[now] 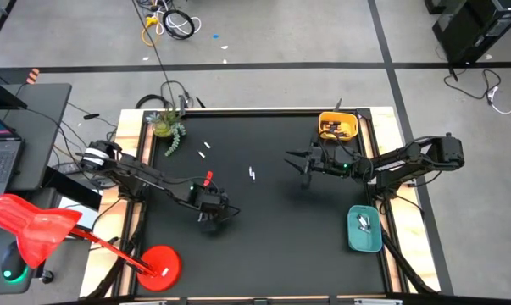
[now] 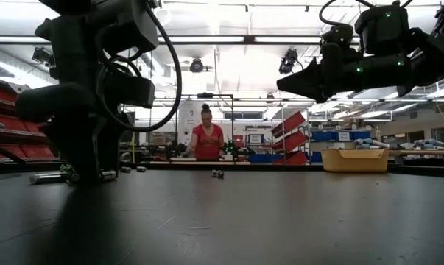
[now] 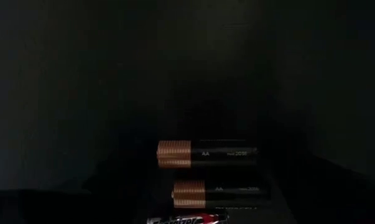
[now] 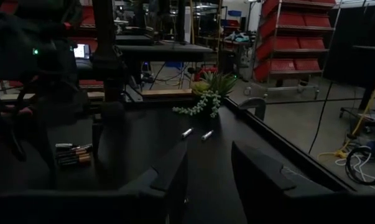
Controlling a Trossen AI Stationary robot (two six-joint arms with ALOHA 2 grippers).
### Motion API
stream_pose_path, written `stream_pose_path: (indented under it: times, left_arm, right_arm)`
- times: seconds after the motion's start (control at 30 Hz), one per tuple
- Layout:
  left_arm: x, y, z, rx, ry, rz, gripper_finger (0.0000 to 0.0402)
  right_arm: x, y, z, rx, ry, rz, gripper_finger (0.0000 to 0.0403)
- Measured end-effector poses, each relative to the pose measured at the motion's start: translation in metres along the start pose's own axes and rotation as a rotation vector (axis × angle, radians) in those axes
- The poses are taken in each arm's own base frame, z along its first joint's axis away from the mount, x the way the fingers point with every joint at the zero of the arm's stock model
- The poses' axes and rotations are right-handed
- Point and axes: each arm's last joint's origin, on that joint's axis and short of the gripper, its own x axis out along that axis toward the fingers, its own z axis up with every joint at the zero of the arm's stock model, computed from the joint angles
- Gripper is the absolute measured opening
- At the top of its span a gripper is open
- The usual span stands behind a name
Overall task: Sort batteries
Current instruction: Put the black battery into the yellow bin
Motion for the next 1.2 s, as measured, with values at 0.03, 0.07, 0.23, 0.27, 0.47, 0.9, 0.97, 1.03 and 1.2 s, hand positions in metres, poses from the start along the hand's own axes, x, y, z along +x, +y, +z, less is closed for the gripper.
stream_pose_path:
  times: [0.03,0.07,0.23,0.27,0.47,0.9,0.97,1.03,1.2]
  left_arm:
    - [0.0,0.0,0.0,0.0,0.0,0.0,0.0335]
    - [0.0,0.0,0.0,-0.001,0.0,0.0,0.0334]
    - [0.0,0.0,0.0,-0.001,-0.002,-0.002,0.0303]
    - [0.0,0.0,0.0,-0.001,-0.003,-0.003,0.0291]
    - [0.004,0.0,0.001,-0.002,-0.006,0.016,0.0189]
    - [0.014,-0.002,0.001,0.04,0.014,0.098,0.0016]
    - [0.01,-0.003,0.004,0.038,0.015,0.11,0.0023]
    - [0.003,-0.003,0.009,0.04,0.023,0.141,0.003]
    - [-0.02,-0.003,0.029,0.067,-0.064,0.232,0.0065]
  right_arm:
    - [0.0,0.0,0.0,0.0,0.0,0.0,0.0133]
    - [0.0,0.0,0.0,0.0,0.0,0.0,0.0133]
    - [0.0,0.0,0.0,0.0,0.0,0.0,0.0133]
    - [0.0,0.0,0.0,0.0,0.0,0.0,0.0133]
    - [0.0,0.0,0.0,0.001,0.002,0.0,0.0133]
    - [0.0,0.004,-0.001,-0.002,0.012,0.018,0.0133]
    - [0.0,0.004,-0.003,0.02,0.032,0.018,0.0133]
    - [0.0,0.005,-0.009,0.086,0.112,0.044,0.0133]
    - [0.0,0.034,-0.001,0.115,0.329,0.164,0.0143]
